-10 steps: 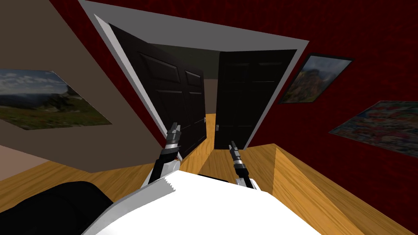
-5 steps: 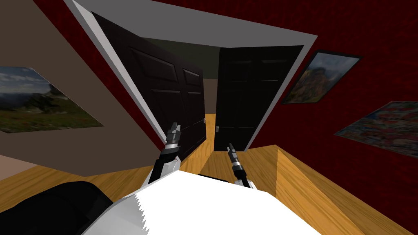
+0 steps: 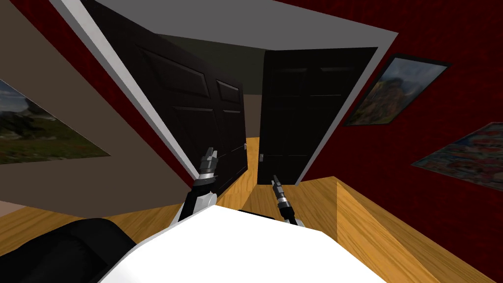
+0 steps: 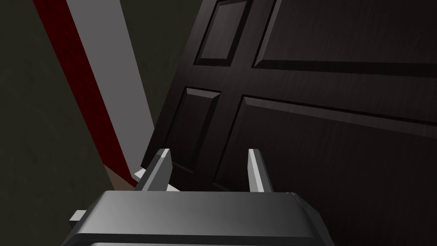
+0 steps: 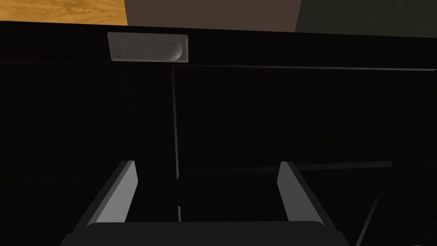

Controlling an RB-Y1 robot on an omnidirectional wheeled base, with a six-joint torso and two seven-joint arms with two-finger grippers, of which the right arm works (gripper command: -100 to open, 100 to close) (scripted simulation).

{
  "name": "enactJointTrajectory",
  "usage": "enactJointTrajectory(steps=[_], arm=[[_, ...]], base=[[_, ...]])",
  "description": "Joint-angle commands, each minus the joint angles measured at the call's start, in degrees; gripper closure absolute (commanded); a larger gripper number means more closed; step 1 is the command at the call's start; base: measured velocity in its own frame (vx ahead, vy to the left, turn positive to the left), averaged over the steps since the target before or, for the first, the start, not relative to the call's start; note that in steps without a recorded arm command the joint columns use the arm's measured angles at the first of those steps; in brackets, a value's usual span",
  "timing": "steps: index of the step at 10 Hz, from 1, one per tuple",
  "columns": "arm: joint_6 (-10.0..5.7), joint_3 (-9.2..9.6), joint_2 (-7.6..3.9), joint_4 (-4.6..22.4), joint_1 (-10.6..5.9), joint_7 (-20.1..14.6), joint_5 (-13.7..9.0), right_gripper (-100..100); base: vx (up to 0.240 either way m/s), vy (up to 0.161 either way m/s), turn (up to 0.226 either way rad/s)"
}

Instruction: Push the door open

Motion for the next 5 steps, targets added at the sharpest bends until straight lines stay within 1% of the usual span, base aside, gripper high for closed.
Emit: enactJointTrajectory(steps=[1,2,5], arm=[[-0.45,0.18,0.01,1.93,-0.57,-0.16,0.28,-100],[-0.88,0.40,0.16,3.71,-1.02,-0.21,0.59,-100],[-1.61,0.78,0.45,6.71,-1.77,-0.28,1.12,-100]], base=[[0.099,0.016,-0.001],[0.126,0.021,-0.006],[0.117,-0.002,-0.003]])
